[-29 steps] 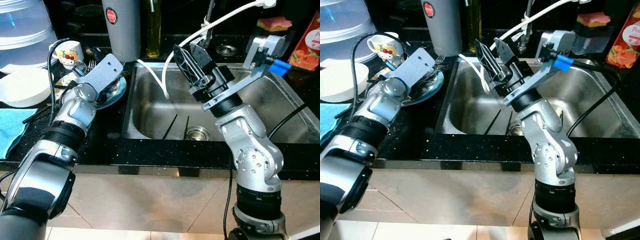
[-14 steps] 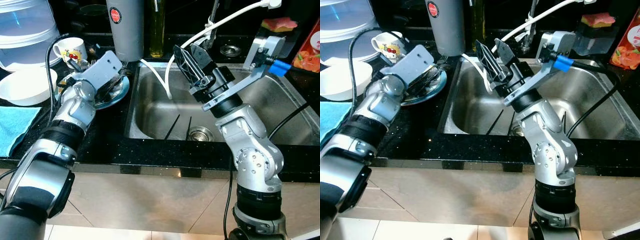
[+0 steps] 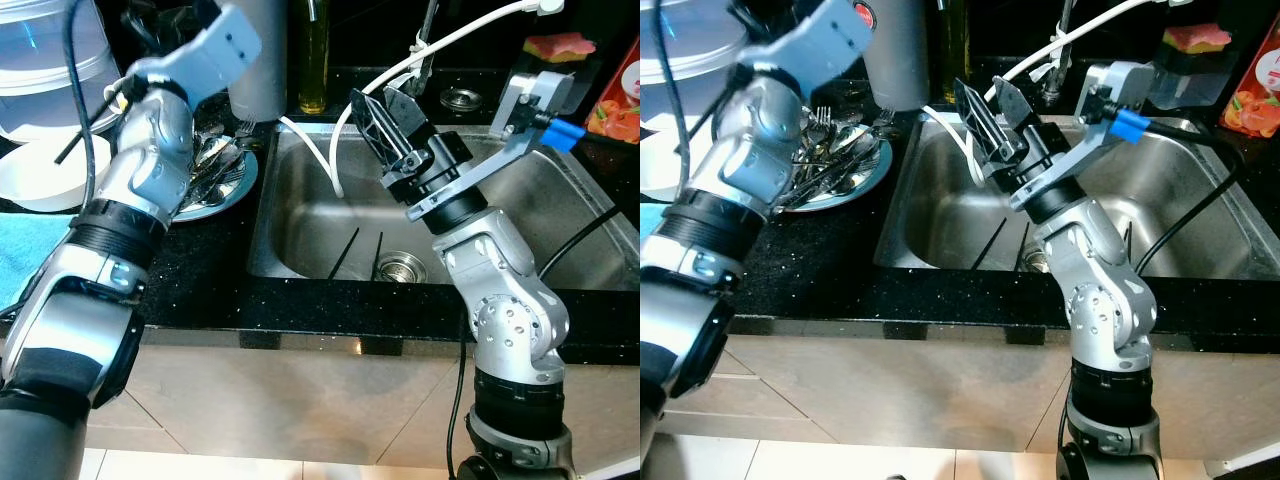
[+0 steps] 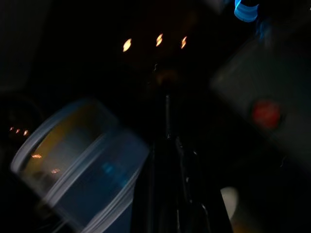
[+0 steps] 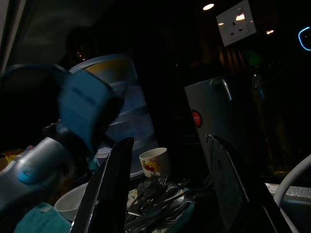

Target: Kitchen organization

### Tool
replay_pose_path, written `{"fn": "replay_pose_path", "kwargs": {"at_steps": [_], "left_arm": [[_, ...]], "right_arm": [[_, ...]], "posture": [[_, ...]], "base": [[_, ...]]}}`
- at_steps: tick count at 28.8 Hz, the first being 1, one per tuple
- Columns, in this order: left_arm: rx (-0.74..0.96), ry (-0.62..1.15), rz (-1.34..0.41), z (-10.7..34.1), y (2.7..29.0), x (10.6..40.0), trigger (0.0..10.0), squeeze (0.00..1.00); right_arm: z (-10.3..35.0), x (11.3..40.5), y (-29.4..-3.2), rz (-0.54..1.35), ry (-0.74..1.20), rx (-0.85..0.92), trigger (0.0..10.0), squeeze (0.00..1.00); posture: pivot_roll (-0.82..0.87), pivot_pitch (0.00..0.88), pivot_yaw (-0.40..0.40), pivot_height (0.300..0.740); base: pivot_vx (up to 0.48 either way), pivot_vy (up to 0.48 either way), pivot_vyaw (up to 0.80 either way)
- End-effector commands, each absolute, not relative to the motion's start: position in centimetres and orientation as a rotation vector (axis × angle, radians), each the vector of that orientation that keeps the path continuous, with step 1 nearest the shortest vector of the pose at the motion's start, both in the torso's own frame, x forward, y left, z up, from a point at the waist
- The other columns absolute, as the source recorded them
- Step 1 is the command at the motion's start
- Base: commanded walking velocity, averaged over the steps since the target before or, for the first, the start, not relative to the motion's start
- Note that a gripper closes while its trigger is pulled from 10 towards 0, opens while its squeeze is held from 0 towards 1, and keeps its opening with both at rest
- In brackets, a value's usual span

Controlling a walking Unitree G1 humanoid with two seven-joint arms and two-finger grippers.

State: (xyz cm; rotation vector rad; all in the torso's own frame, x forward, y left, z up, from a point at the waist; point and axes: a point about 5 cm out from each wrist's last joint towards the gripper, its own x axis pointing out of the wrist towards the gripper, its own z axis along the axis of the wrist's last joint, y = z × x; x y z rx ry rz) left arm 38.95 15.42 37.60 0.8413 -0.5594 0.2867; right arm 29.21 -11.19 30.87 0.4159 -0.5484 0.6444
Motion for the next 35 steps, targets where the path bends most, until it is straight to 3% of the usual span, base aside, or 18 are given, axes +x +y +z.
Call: {"fn": "replay_pose_path", "kwargs": {"at_steps": [1,3,4,8,13,15,20,25,35], "left_arm": [[0.689,-0.688,0.204,39.2,13.8,38.0,10.0,0.00],[0.480,-0.731,0.061,39.4,12.6,37.6,10.0,0.00],[0.480,-0.731,0.061,39.4,12.6,37.6,10.0,0.00],[0.089,-0.602,-0.181,38.4,11.1,38.3,10.0,0.00],[-0.098,-0.525,-0.295,37.4,10.0,38.9,10.0,0.00],[-0.224,-0.417,-0.378,36.0,9.5,39.5,10.0,0.00],[-0.257,-0.199,-0.426,32.6,9.0,40.5,10.0,0.00],[-0.312,-0.098,-0.441,30.5,9.4,41.0,10.0,0.00],[-0.347,0.027,-0.603,27.3,7.7,40.5,10.0,0.00]], "right_arm": [[31.0,29.0,-11.1,0.652,-0.557,0.419,10.0,0.00],[31.0,29.0,-11.2,0.645,-0.557,0.413,10.0,0.00],[31.0,29.0,-11.2,0.645,-0.557,0.413,10.0,0.00],[30.9,29.3,-11.7,0.582,-0.545,0.318,10.0,0.00],[31.1,29.8,-12.5,0.459,-0.553,0.194,10.0,0.00],[31.4,30.5,-13.6,0.291,-0.571,0.053,10.0,0.00],[30.8,30.9,-14.0,0.269,-0.545,0.053,10.0,0.00],[29.4,31.3,-14.1,0.252,-0.493,0.047,10.0,0.00],[27.5,31.2,-14.2,0.181,-0.445,0.050,10.0,0.00]], "posture": [[0.09,0.067,0.046,0.740],[0.08,0.067,0.045,0.740],[0.08,0.067,0.045,0.740],[0.06,0.074,0.039,0.740],[0.05,0.078,0.040,0.740],[0.04,0.083,0.039,0.740],[0.04,0.089,0.035,0.740],[0.04,0.105,0.030,0.740],[0.03,0.128,0.059,0.740]], "base": [[0.000,0.000,0.00],[0.000,0.000,0.00],[0.000,0.000,0.00],[0.000,0.000,0.00],[0.000,0.000,0.00],[0.000,0.000,0.00],[0.000,0.000,0.00],[0.000,0.000,0.00],[0.000,0.000,0.00]]}}
